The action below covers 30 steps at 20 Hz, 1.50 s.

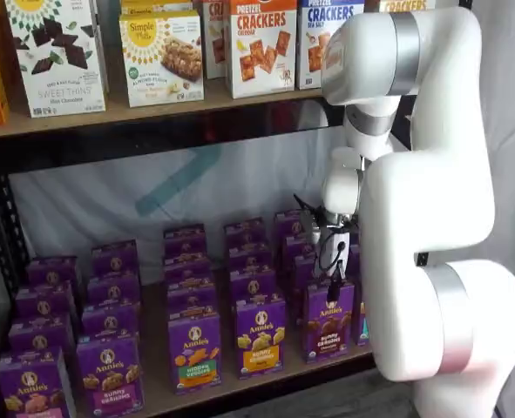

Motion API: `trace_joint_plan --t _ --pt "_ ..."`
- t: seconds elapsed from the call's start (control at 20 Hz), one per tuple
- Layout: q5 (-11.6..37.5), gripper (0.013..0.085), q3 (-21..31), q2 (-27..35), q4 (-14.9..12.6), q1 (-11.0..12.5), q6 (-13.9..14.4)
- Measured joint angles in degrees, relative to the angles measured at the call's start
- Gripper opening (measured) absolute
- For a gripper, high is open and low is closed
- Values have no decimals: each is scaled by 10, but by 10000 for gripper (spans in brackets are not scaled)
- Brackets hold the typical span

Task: Pick up the purple box with a brown patch in the center, on the bottom shelf, the fifth box from the left

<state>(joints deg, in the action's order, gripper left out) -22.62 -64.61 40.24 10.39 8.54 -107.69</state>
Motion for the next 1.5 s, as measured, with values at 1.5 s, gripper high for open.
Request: trace_joint_plan --t 1.5 --pt "-15 850 -146 141 -89 9 72"
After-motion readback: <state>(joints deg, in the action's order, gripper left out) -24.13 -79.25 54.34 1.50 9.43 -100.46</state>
